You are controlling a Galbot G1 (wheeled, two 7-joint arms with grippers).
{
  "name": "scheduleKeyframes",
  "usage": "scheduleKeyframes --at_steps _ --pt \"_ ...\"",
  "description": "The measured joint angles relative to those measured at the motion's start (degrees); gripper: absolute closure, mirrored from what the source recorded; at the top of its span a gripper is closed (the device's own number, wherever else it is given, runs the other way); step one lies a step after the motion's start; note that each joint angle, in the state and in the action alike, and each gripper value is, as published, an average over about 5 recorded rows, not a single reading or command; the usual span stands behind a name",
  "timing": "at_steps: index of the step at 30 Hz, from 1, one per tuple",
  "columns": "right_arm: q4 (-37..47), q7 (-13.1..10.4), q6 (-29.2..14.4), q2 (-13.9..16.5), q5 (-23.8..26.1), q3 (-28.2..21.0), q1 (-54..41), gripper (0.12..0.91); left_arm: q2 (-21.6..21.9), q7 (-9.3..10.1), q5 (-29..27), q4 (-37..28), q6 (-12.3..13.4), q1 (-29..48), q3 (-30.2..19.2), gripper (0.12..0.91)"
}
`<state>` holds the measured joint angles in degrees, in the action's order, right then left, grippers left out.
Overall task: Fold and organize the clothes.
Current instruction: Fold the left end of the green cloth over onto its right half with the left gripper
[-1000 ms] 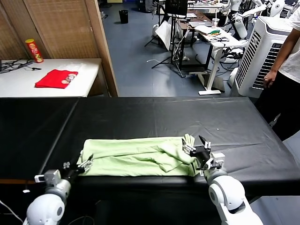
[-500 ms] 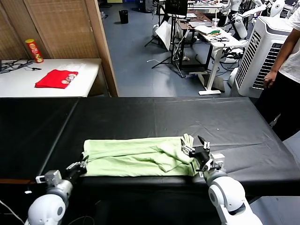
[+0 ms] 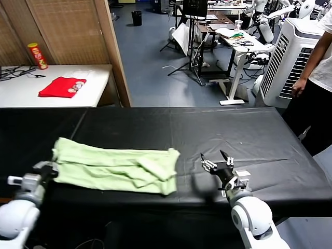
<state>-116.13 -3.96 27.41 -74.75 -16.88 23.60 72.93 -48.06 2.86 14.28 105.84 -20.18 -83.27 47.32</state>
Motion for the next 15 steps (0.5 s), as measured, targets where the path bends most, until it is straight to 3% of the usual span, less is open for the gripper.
scheduleKeyframes --at_steps 6,15 --pt "-0.1 0.0 -0.1 -0.6 0.8 0.0 0.7 0.227 0.5 1.22 0.6 3.6 -2.3 -0.4 -0.5 0.870" --pt "-0.7 0.1 -0.7 -1.3 2.1 1.7 2.7 0.227 -7.2 2.33 10.1 13.6 -8.9 1.9 -8.3 0.870"
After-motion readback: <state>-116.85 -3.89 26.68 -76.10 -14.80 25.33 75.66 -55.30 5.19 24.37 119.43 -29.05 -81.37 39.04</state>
